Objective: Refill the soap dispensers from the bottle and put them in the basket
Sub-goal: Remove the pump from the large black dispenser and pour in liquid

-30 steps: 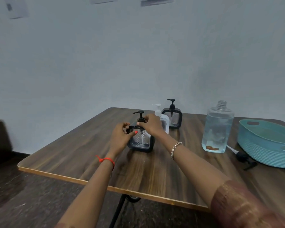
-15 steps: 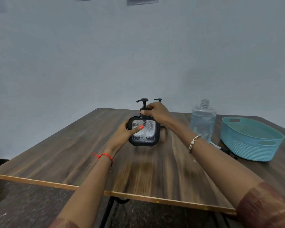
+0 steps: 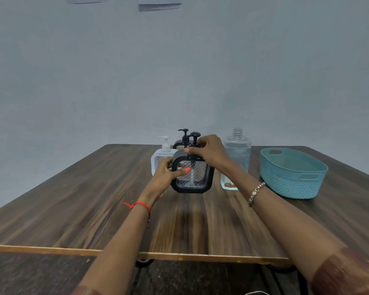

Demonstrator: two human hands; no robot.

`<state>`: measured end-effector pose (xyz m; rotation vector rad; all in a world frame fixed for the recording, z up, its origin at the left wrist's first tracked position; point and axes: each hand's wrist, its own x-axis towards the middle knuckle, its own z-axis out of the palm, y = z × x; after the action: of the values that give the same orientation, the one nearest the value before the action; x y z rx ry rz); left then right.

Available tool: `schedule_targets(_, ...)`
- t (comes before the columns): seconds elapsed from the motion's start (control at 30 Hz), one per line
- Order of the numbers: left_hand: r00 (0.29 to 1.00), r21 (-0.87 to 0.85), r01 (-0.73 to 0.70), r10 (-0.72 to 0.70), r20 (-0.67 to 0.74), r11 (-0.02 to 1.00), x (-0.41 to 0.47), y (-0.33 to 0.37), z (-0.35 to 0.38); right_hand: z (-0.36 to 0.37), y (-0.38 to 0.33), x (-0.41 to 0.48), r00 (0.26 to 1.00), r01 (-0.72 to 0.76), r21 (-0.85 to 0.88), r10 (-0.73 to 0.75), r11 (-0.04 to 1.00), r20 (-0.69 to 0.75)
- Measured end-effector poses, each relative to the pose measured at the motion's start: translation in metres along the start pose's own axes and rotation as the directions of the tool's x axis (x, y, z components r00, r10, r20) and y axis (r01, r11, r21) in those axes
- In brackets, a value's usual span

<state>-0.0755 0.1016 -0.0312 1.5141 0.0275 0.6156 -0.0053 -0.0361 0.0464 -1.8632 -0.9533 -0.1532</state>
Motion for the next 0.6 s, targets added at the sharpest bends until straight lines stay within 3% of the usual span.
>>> schedule_targets(0.13,0.997,-0.02,0.043,-0.041,0.072,0.999,-0.003,0.0,-0.001,-0.008,0.006,-0.003,0.995,0.068,0.076,-0.073,0.995,0.07)
schedule_targets(0.23,0.989,-0.071,0.066,-0.056,0.137,0.995,-0.006,-0.002,-0.005,-0.015,0.011,-0.003,0.973,0.058,0.226,-0.106,0.972,0.206)
schedule_targets(0.43,0.962,-0.154,0.152,-0.11,0.249,0.976,-0.008,-0.004,-0.007,-0.033,0.021,0.003,0.851,-0.157,0.558,-0.175,0.815,0.496)
schedule_targets(0.5,0.969,-0.142,0.142,-0.108,0.223,0.98,-0.008,-0.003,-0.004,-0.037,0.023,0.004,0.857,-0.18,0.582,-0.164,0.793,0.488)
schedule_targets(0.6,0.985,-0.129,0.121,-0.102,0.142,0.984,-0.005,0.0,0.0,-0.033,0.022,0.002,0.947,-0.057,0.37,-0.068,0.927,0.315)
